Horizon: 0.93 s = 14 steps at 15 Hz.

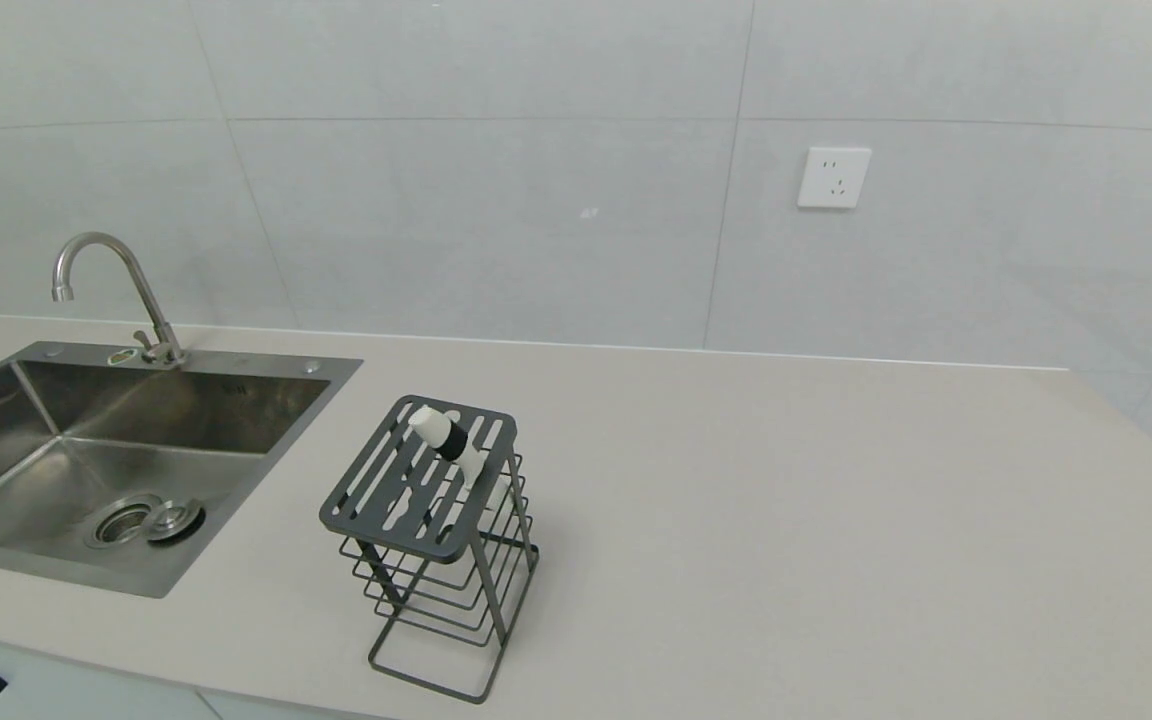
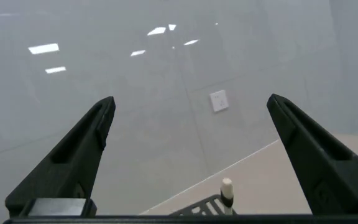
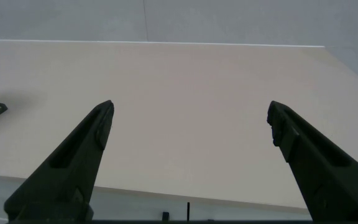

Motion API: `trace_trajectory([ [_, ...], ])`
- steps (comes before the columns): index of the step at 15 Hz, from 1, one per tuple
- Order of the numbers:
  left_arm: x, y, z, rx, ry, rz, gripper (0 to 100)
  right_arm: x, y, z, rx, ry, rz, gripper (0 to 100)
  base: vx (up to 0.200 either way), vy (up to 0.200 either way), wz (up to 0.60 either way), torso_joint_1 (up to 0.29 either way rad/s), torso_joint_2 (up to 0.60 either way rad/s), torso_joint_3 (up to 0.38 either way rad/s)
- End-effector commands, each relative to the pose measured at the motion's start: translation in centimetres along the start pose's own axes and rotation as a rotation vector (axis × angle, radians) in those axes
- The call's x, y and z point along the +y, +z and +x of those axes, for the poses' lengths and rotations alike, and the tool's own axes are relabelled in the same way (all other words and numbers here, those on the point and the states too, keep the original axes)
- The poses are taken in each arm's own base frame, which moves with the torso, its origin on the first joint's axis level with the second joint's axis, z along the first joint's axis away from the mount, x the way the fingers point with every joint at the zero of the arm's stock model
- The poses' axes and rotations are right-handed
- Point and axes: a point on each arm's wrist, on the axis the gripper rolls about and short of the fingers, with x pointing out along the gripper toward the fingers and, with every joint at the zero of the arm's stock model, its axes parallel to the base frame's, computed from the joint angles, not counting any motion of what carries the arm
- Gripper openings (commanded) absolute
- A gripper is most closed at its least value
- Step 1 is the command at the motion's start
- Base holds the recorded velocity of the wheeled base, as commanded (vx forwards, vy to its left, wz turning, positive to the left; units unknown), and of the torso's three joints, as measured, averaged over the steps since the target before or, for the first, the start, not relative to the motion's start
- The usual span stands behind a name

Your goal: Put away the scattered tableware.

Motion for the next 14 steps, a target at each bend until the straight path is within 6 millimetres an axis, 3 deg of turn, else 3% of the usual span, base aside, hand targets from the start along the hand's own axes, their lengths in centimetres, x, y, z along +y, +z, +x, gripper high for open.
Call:
trace_trajectory([
  [1, -3.0, -0.6, -6.3, 0.043, 0.118, 0.031, 100, 0.0, 0.0, 0.0, 0.002, 0.001, 0.000, 100, 0.000, 0.000, 0.00, 0.000, 0.00, 0.000],
  [2, -4.2, -2.6, -8.3, 0.173, 0.151, -0.036, 100, 0.0, 0.0, 0.0, 0.002, 0.001, 0.000, 100, 0.000, 0.000, 0.00, 0.000, 0.00, 0.000],
  [5, -4.8, -4.2, -9.2, 0.300, 0.259, -0.102, 100, 0.0, 0.0, 0.0, 0.000, 0.001, 0.000, 100, 0.000, 0.000, 0.00, 0.000, 0.00, 0.000],
  [7, -5.0, -6.7, -10.6, 0.551, 0.413, -0.185, 100, 0.0, 0.0, 0.0, 0.002, 0.001, 0.002, 100, 0.000, 0.000, 0.00, 0.000, 0.00, 0.000],
  [10, -5.0, -7.1, -10.9, 0.629, 0.482, -0.077, 100, 0.0, 0.0, 0.0, 0.000, -0.006, 0.002, 100, 0.000, 0.000, 0.00, 0.000, 0.00, 0.000],
  [14, -4.9, -7.1, -11.0, 0.618, 0.531, -0.130, 100, -0.1, 0.0, 0.0, 0.000, -0.048, 0.006, 100, 0.000, 0.000, 0.00, 0.000, 0.00, 0.000],
])
